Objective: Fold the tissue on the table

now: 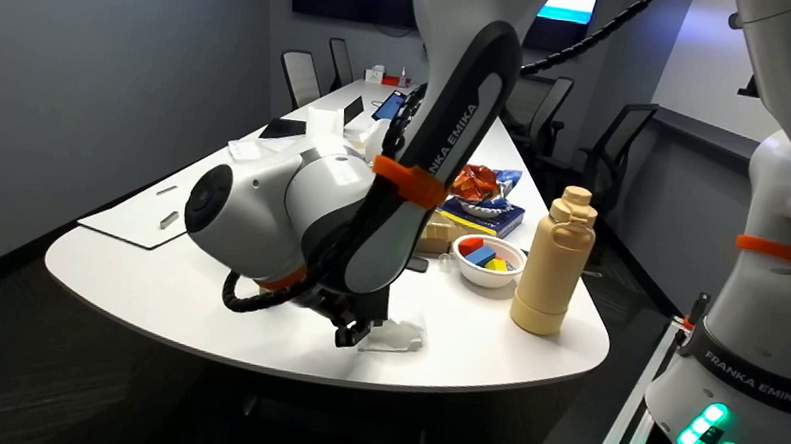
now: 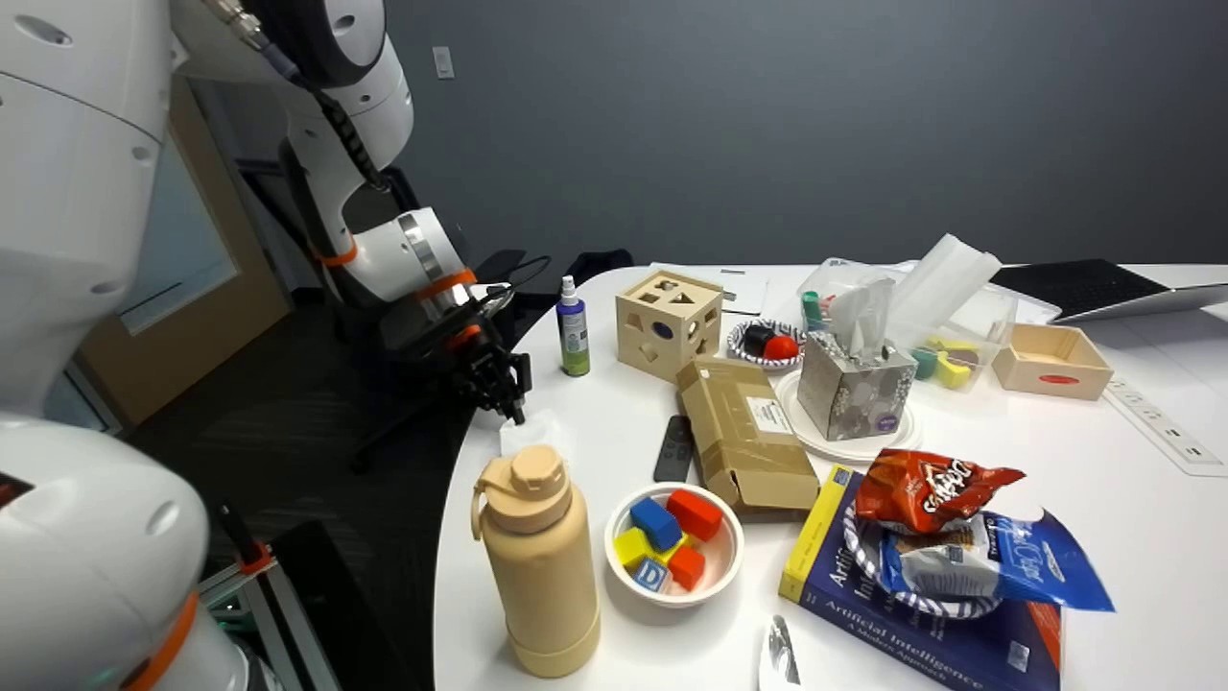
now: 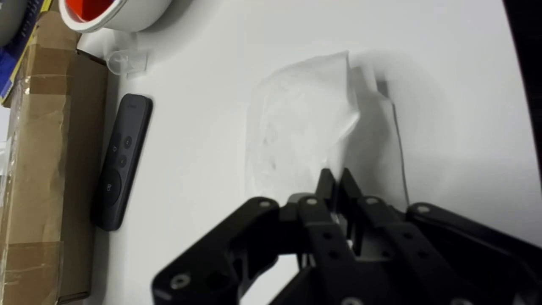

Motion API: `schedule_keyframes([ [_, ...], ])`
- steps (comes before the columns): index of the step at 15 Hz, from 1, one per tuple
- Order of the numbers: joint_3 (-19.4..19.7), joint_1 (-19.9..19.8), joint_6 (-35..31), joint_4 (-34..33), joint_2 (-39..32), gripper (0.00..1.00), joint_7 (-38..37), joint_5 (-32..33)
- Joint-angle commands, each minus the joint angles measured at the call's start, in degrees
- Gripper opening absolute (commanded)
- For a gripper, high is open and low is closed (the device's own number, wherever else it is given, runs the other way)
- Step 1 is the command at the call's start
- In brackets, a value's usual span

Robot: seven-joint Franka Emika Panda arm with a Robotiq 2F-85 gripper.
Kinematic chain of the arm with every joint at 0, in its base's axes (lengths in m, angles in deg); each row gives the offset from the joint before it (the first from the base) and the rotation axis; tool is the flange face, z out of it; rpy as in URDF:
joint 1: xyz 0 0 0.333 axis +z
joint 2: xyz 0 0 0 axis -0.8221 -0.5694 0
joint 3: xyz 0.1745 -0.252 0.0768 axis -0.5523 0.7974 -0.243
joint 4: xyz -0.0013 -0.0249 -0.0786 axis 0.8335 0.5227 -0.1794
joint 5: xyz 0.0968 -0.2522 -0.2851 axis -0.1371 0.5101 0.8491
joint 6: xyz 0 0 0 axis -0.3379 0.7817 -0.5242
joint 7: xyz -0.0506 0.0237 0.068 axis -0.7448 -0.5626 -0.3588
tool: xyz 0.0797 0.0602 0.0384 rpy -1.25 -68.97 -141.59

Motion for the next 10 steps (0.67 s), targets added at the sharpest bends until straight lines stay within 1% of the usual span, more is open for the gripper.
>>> schedule_keyframes([
  [1, 0.1, -0.1, 0.0, -1.3, -0.5, 0.31, 2.6, -3.1],
  [2, 0.1, -0.4, -0.6, -1.3, -0.3, 0.36, 3.1, -3.9],
  [4, -0.4, -1.6, -2.1, -1.5, 0.0, 0.52, 6.6, -7.3],
  [5, -0.7, -2.4, -3.0, -1.7, 0.1, 0.61, 9.1, -9.5],
  [6, -0.5, -2.5, -3.5, -1.9, 0.4, 0.68, 10.3, -10.9],
  [7, -0.4, -3.2, -4.1, -2.1, 0.6, 0.77, 12.4, -13.0],
  [9, -0.1, -4.0, -4.8, -2.4, 1.3, 0.9, 15.2, -16.4],
  [10, -0.1, -4.6, -5.1, -2.3, 1.9, 0.98, 16.5, -17.9],
])
